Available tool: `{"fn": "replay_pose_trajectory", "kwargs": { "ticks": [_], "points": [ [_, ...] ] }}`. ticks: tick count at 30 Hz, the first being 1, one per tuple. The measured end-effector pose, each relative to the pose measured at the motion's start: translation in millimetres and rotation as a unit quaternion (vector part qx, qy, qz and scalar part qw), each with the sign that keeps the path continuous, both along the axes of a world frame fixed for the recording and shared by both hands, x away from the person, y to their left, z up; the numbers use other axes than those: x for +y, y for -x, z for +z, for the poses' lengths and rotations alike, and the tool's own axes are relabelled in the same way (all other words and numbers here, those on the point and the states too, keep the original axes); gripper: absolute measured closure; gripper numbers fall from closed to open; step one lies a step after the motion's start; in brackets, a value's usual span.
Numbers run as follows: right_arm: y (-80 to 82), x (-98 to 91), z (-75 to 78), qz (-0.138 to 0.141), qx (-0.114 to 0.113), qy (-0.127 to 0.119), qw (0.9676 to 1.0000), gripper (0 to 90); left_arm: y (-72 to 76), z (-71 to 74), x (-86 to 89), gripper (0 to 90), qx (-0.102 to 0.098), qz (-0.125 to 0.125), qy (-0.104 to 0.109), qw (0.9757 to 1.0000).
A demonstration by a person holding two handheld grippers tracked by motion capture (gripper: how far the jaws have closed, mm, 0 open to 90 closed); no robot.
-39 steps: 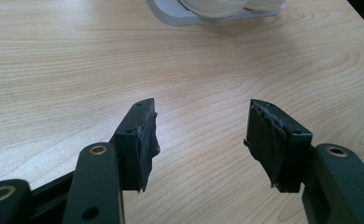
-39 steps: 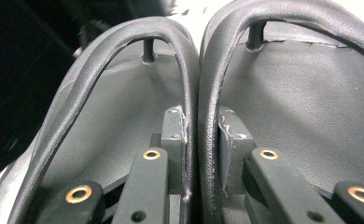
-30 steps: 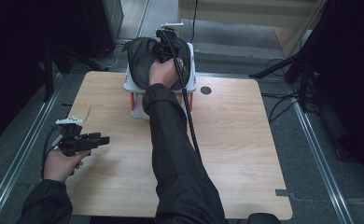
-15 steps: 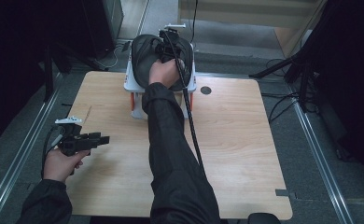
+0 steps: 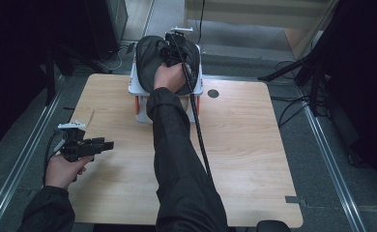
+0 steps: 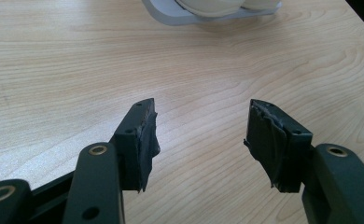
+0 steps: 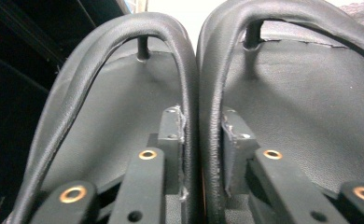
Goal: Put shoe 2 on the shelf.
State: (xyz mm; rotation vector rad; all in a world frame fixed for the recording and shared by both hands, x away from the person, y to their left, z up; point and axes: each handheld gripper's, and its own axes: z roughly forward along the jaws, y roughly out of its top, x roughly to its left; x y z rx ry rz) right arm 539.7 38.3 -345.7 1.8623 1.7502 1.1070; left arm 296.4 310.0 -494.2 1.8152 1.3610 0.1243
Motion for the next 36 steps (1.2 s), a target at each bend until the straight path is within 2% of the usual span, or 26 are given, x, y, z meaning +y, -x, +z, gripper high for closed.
{"fn": "replay_pose_trajectory", "kwargs": {
  "ticks": [8,10,12,24,31,36],
  "points": [
    [0.3,1.1,2.3,0.007,-0.003,-0.014,0.9999,64.3,-0.1,-0.2,-0.2,42.9,0.001,0.000,-0.001,1.0000],
    [0.8,2.4,3.0,0.012,-0.006,-0.011,0.9999,62.2,-0.2,-0.4,-0.2,43.0,0.001,0.001,0.000,1.0000],
    [1.0,2.8,3.5,0.016,-0.010,-0.001,0.9998,61.6,-0.2,-0.4,-0.5,43.0,0.000,-0.001,0.000,1.0000],
    [3.3,-5.3,10.9,0.025,-0.012,-0.019,0.9994,59.1,-1.1,-0.7,-0.8,43.0,0.004,-0.003,-0.002,1.0000],
    [9.8,-12.6,21.8,0.041,-0.013,-0.025,0.9987,58.9,-1.0,-0.9,-2.1,42.9,0.006,-0.004,-0.005,1.0000],
    [18.0,-15.4,30.1,0.067,-0.012,-0.012,0.9976,58.4,0.2,-1.3,-2.3,43.0,0.004,-0.001,-0.010,0.9999]
  ]
}}
